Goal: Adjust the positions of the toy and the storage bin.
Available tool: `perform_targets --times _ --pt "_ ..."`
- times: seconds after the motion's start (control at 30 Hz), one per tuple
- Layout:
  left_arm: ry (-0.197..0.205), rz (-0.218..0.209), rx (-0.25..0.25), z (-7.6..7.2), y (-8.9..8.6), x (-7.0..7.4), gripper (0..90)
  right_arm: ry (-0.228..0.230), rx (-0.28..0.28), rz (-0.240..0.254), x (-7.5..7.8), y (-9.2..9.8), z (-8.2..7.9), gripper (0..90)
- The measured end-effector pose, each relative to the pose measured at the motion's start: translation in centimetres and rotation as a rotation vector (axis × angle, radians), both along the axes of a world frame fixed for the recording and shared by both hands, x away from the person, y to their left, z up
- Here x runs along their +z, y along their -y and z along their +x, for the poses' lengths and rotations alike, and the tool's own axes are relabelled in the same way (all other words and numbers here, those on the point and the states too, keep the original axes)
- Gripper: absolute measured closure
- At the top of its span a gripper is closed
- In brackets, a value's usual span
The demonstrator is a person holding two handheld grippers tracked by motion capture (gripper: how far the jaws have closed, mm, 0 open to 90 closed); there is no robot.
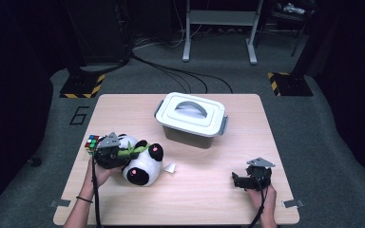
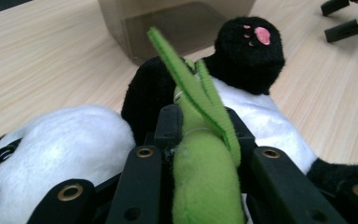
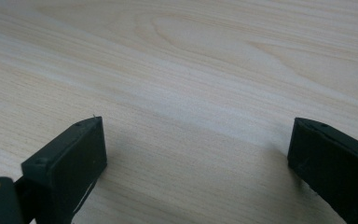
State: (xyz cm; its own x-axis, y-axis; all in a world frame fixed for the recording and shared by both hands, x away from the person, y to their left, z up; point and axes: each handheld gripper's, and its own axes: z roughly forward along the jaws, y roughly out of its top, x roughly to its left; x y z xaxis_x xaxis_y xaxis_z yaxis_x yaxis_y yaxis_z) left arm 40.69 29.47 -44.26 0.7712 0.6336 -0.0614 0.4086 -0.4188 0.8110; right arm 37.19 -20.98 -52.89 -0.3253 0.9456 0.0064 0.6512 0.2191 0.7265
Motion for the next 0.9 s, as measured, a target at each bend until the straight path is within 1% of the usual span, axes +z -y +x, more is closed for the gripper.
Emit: perform_targets --times 0.03,0.07,0.1,0.13,0.17,0.2,0.23,0.3,0.33,0.37,0.4,0.43,0.47,0.5,0.53,0.57,0.6,0.63,0.67,0.7,0.9 --pt "0.001 0.002 0.014 -0.1 0.1 0.0 69.9 0.002 -0.001 0.0 0.0 0.0 0.0 3.5" --pt "0.001 0.002 0.014 -0.1 0.1 0.0 67.1 0.002 -0.001 0.0 0.0 0.0 0.0 3.5" --pt "0.002 0.002 0.029 -0.2 0.1 0.1 61.4 0.001 0.0 0.0 0.0 0.0 0.0 3.5" --pt "-0.002 -0.004 0.045 -0.2 0.1 0.1 61.4 0.001 0.0 0.0 0.0 0.0 0.0 3.5" --pt "-0.008 -0.009 0.065 -0.3 0.0 0.3 57.5 0.0 0.0 0.0 0.0 0.0 0.0 3.5" --pt "-0.006 -0.007 0.071 -0.4 -0.1 0.4 50.9 0.0 0.0 0.0 0.0 0.0 0.0 3.5" --pt "-0.008 -0.017 0.1 -0.7 -0.2 0.7 41.7 0.0 0.0 0.0 0.0 0.0 0.0 3.5" --pt "-0.005 -0.012 0.107 -0.9 -0.2 0.8 35.0 0.0 0.0 0.0 0.0 0.0 0.0 3.5" --pt "0.003 -0.003 0.126 -1.1 -0.2 1.0 35.0 0.001 -0.001 0.0 0.0 0.0 0.0 3.5" --pt "0.003 -0.002 0.136 -1.4 -0.2 1.1 32.2 0.0 0.0 0.0 0.0 0.0 0.0 3.5" --pt "0.003 -0.006 0.154 -1.7 -0.4 1.4 26.0 0.0 0.0 0.0 0.0 0.0 0.0 3.5" --pt "0.007 -0.008 0.171 -2.0 -0.6 1.6 24.1 0.0 0.0 0.0 0.0 0.0 0.0 3.5" --pt "0.007 -0.008 0.171 -2.0 -0.6 1.6 22.4 0.0 0.0 0.0 0.0 0.0 0.0 3.5" --pt "0.014 -0.013 0.19 -2.4 -0.9 1.8 21.2 0.0 0.0 0.0 0.0 0.0 0.0 3.5" --pt "0.014 -0.013 0.19 -2.4 -0.9 1.8 19.5 0.0 0.0 0.001 0.0 0.0 0.0 3.5" --pt "0.008 -0.013 0.198 -2.8 -1.5 2.1 18.0 -0.001 -0.001 0.001 0.0 0.0 0.0 3.5" --pt "0.012 -0.017 0.213 -3.1 -1.7 2.1 17.7 0.0 0.0 0.0 0.0 0.0 0.0 3.5" --pt "0.012 -0.017 0.213 -3.1 -1.7 2.1 16.6 0.0 0.0 0.0 0.0 0.0 0.0 3.5" --pt "0.008 -0.009 0.224 -3.3 -2.0 2.2 16.6 -0.001 0.0 0.0 0.0 0.0 0.0 3.5" --pt "0.01 -0.013 0.242 -3.8 -2.7 2.2 15.7 -0.001 -0.001 0.001 0.0 0.0 0.0 3.5" --pt "0.003 -0.013 0.299 -5.0 -4.4 1.7 14.3 -0.001 0.0 0.0 0.0 0.0 0.0 3.5"
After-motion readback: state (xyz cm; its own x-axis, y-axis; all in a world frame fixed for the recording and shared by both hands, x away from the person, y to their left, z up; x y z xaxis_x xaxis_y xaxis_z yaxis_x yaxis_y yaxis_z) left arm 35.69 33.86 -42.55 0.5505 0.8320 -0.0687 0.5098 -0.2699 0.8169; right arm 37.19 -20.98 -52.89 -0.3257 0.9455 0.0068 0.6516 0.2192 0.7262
